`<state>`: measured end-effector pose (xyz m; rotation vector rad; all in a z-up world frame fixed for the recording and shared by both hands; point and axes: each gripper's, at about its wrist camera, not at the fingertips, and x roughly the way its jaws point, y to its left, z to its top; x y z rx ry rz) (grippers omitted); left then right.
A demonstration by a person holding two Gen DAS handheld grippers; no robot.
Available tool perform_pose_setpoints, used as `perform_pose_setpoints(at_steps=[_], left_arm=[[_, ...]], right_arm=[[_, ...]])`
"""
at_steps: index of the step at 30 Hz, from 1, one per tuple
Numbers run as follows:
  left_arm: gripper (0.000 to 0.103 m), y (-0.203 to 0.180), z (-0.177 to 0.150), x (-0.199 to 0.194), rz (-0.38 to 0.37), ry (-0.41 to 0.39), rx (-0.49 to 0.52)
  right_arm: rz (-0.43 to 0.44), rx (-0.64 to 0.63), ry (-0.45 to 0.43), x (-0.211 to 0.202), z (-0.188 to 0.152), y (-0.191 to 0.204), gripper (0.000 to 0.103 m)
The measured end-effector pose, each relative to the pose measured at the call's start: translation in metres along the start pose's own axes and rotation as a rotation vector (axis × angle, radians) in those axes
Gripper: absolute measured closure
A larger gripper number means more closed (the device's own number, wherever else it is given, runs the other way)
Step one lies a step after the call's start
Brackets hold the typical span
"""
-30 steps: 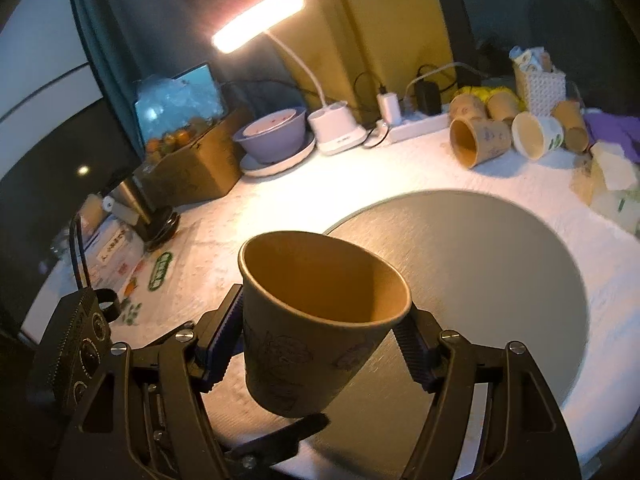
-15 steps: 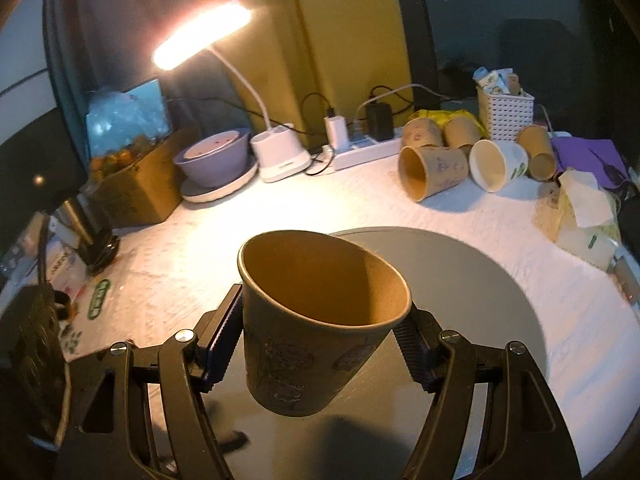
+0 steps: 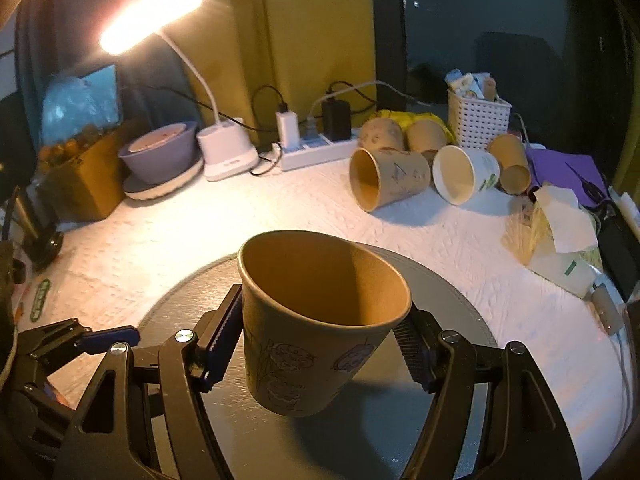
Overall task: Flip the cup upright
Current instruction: 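Rotate the held cup opening-up with the right tool above the grey mat, then lower the cup onto the grey mat and open the right tool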
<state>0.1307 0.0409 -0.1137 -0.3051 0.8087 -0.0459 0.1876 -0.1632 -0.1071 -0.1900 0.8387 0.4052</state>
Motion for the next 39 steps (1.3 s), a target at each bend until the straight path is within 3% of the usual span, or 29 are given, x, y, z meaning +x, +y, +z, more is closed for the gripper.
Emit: perform_pose_setpoints(at_steps=[22, 39], left_arm=[[0.025, -0.006, -0.004, 0.0, -0.024, 0.015, 0.001], [0.025, -0.021, -0.018, -0.027, -0.019, -0.026, 0.036]], right_arm=[[-0.01, -0.052, 0.039, 0.001, -0.015, 0.013, 0.029], [-0.042, -0.075, 0.012, -0.03, -0.032, 0.025, 0.025]])
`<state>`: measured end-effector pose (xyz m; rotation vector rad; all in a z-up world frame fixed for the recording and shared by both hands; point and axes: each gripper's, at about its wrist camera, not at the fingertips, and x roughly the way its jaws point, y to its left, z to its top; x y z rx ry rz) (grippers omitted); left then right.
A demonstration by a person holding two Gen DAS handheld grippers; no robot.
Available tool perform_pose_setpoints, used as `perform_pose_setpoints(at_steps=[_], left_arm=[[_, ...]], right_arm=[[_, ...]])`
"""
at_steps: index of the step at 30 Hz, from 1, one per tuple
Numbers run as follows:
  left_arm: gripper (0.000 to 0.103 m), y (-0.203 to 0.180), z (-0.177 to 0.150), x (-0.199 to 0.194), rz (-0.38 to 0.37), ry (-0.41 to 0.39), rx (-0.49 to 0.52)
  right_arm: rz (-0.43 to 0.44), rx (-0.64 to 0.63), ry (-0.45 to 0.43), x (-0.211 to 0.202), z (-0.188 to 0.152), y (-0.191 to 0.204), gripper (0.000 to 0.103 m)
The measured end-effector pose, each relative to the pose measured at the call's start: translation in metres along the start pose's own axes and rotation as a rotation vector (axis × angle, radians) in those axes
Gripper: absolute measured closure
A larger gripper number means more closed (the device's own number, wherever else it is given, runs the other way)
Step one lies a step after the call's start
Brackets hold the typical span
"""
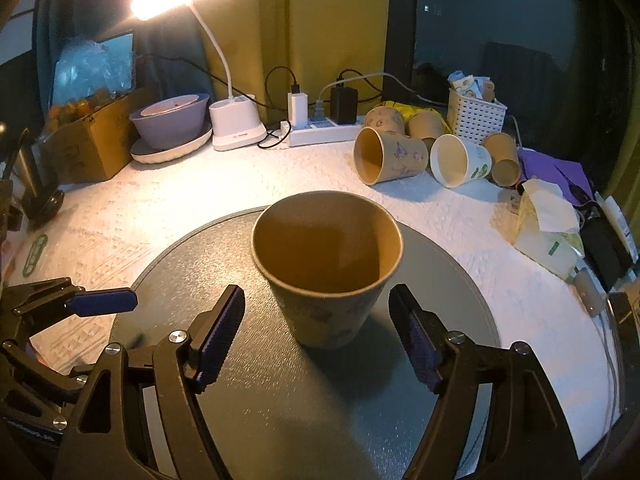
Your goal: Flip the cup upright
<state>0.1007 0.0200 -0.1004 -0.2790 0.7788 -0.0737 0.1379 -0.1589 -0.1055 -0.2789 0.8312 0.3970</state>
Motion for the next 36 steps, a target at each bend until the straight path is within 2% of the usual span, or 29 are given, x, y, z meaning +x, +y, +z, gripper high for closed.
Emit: perform_pose_setpoints(at_steps=[23, 36], left_arm=[[0.025, -0.04, -0.011, -0.056, 0.038, -0.125, 0.096], [0.023, -0.073, -0.004, -0.106, 0.055, -0.259, 0.179]], right_arm=[[-0.035, -0.001, -0.091, -0.076, -0.02, 0.009, 0.025], [-0.069, 0.026, -0.199, -0.146, -0.021, 0.004, 0.025]])
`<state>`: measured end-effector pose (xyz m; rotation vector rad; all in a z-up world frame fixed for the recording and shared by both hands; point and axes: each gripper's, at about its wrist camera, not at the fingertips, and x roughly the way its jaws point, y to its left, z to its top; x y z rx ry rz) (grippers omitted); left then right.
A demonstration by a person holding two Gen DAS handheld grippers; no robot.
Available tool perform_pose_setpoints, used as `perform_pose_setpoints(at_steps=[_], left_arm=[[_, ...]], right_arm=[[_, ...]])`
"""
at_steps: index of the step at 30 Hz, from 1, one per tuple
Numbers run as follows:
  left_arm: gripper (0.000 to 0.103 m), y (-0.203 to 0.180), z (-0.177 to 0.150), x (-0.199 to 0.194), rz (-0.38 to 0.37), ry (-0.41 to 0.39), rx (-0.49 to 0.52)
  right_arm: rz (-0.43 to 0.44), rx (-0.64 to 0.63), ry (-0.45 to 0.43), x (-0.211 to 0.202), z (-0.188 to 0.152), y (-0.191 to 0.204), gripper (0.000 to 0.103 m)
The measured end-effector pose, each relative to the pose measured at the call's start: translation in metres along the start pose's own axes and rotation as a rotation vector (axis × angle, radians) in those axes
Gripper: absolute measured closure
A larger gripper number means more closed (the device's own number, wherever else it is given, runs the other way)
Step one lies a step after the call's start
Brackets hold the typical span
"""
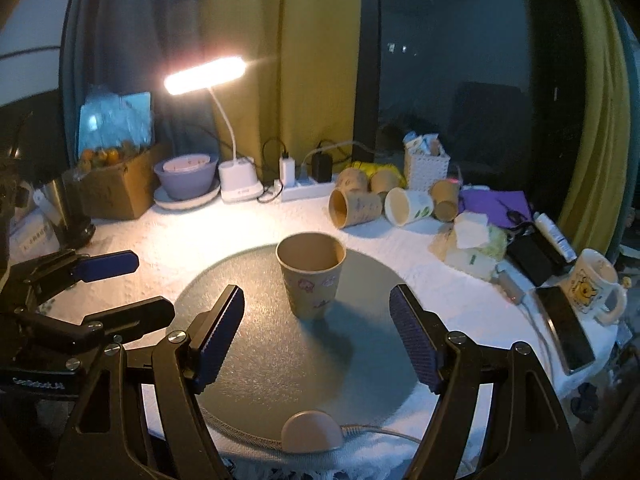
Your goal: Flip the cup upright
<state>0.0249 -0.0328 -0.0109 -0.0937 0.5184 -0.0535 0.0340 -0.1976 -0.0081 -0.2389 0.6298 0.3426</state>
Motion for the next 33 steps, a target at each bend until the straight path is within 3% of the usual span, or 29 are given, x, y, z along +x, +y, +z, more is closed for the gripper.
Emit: perform_pose_setpoints(at_steps=[3, 17, 33], left_arm=[[0.011, -0.006, 0.006, -0.01, 0.008, -0.025, 0.014], [0.01, -0.015, 0.03, -0.058, 0.089, -0.186, 0.042], [0.01, -0.012, 0.036, -0.086, 0.143, -0.272, 0.028]], right_arm=[[0.0, -0.001, -0.025, -0.014, 0.007, 0.0, 0.025], [0.006, 0.006, -0.11, -0.059, 0.023, -0.003, 0.025], [-0.003, 0.032, -0.155, -0.082, 0.03, -0.014, 0.025]])
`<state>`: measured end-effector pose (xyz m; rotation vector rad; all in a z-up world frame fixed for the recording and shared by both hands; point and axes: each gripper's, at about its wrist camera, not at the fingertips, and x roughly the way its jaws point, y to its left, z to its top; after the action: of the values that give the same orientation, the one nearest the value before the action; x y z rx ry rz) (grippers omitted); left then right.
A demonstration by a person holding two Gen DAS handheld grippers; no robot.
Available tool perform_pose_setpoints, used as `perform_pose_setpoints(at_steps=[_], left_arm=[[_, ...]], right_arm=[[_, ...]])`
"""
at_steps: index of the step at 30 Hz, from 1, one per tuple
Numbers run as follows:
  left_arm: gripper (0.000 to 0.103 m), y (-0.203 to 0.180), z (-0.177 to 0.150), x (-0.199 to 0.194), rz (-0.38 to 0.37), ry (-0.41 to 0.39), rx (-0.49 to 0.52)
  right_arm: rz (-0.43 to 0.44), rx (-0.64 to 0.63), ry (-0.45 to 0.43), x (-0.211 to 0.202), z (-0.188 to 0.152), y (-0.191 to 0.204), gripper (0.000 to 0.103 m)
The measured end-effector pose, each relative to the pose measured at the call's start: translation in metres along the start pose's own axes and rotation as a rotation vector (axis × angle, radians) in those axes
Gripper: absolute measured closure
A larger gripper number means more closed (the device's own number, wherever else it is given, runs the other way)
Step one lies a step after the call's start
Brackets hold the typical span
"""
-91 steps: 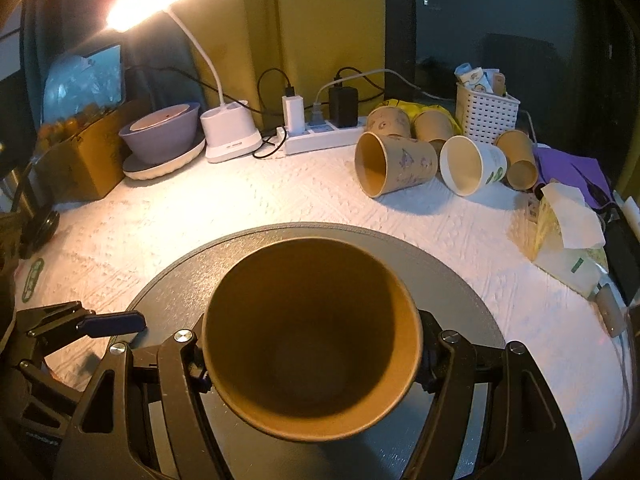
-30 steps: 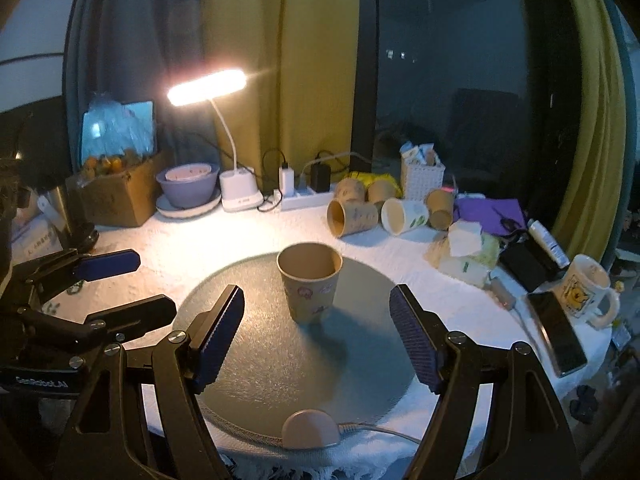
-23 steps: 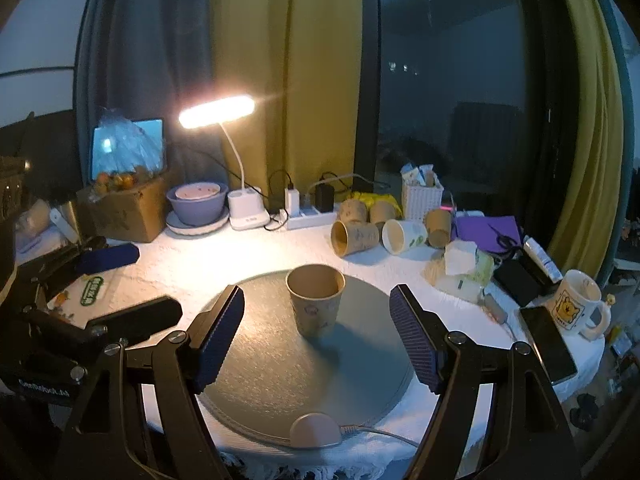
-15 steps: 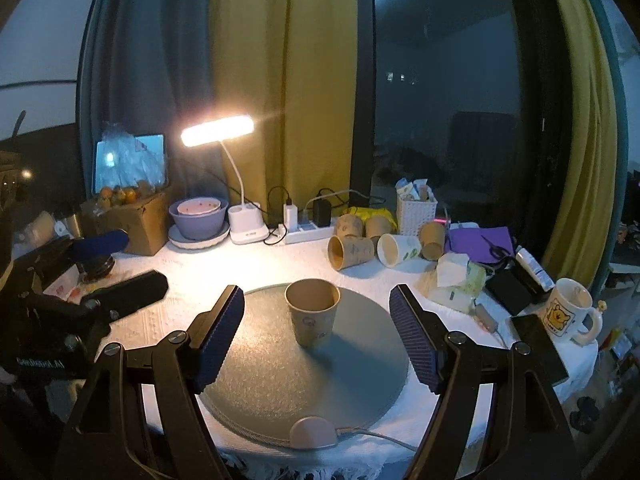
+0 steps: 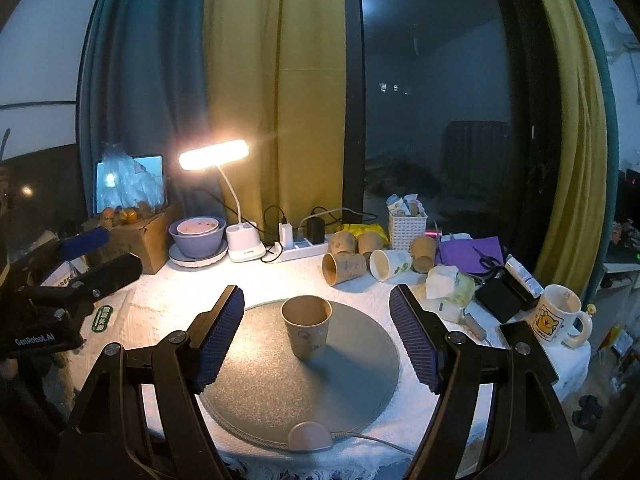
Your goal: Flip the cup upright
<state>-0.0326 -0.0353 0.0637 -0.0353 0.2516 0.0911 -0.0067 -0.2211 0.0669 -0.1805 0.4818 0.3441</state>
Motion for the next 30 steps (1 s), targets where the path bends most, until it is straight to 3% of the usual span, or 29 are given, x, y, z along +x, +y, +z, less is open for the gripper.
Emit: perform_pose_setpoints(at_steps=[30], left_arm=[[0.01, 0.0017, 0.0023, -0.0033, -0.019, -0.013, -0.017]], right_arm=[[-0.007, 0.02, 0.001, 0.0014, -0.0006, -0.0042, 0.025]])
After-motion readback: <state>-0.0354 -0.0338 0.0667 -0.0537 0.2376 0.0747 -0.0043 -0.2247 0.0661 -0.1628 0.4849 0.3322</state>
